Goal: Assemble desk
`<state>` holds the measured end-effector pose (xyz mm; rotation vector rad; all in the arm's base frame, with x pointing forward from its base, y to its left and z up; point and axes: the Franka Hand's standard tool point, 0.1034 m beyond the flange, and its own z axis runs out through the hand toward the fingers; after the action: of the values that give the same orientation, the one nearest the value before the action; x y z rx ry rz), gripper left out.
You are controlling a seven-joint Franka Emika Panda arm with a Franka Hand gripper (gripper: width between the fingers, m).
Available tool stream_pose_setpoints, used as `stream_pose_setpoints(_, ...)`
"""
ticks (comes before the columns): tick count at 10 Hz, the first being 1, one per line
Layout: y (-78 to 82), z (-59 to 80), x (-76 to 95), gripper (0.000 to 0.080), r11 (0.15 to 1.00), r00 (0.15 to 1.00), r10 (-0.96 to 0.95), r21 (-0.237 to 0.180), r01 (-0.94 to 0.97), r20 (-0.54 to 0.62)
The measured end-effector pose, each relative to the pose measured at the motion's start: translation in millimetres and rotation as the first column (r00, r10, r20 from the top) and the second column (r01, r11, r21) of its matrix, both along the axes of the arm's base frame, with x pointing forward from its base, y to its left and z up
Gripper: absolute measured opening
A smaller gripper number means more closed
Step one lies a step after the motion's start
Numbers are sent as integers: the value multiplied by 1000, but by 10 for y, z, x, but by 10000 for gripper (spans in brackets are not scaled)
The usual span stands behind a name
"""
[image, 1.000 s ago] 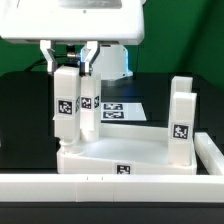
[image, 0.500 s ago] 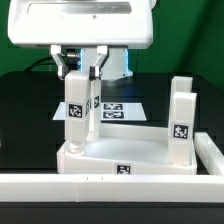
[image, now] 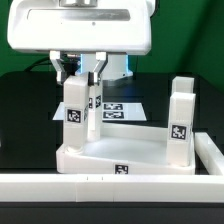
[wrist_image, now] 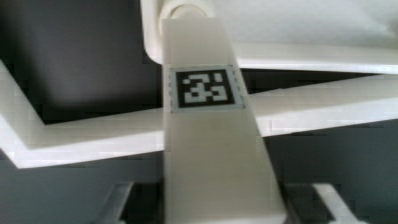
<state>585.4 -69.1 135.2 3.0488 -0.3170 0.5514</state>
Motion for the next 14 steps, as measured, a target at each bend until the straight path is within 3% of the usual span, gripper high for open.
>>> stream_pose_setpoints(9,-9,-4,71,301,999,998,6,-45,-2,69)
stream_pose_setpoints(11,-9,-5,70,610,999,998,6,-45,-3,68)
stream_pose_setpoints(14,-9,9,88,647,999,998,9,-41,-6,62)
